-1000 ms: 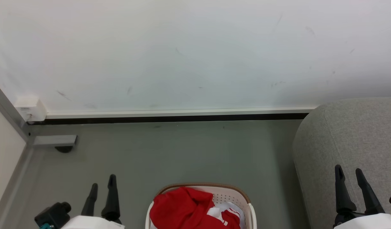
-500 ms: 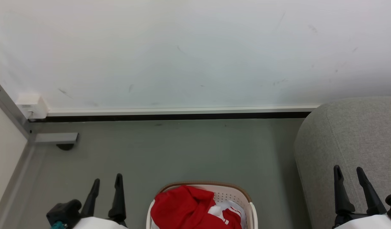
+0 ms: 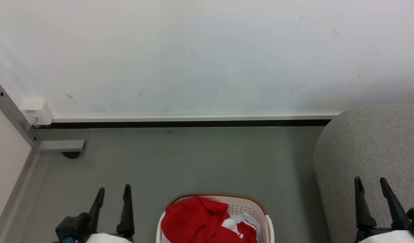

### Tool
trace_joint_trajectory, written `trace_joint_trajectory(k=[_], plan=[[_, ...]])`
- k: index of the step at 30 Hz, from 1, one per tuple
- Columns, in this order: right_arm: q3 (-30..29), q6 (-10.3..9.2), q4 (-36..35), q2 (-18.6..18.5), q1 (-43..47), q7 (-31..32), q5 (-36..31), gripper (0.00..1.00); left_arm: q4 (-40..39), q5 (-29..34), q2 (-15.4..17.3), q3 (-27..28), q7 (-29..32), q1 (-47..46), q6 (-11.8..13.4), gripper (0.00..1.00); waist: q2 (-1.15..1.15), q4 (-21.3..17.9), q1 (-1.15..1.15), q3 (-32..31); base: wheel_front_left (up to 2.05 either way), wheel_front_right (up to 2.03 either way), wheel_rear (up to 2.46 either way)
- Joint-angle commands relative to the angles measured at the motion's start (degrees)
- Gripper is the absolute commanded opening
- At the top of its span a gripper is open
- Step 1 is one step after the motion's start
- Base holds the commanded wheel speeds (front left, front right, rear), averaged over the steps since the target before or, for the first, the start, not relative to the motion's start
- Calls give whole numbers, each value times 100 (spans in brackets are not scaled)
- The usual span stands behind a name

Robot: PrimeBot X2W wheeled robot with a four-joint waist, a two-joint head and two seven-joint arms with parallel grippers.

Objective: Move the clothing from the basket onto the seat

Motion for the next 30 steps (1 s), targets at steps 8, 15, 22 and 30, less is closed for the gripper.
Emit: trace_joint_trajectory(k=[8, 15, 22, 30], plan=[[-62, -10, 112, 42, 2, -136, -191, 100, -51, 510, 72, -20, -152, 57, 37, 100, 0, -20, 0, 1, 0, 0, 0], [-22, -11, 250, 53, 9, -210, -308, 100, 42, 694, 65, 24, -225, 64, -37, 100, 0, -40, 0, 16, 0, 0, 0], [39, -11, 369, 16, 3, -289, -411, 100, 122, 911, 22, 75, -296, 82, -147, 100, 0, -47, 0, 11, 0, 0, 0], [94, -12, 468, -36, -33, -337, -481, 100, 142, 1142, -2, 88, -343, 96, -197, 100, 0, -63, 0, 15, 0, 0, 0]])
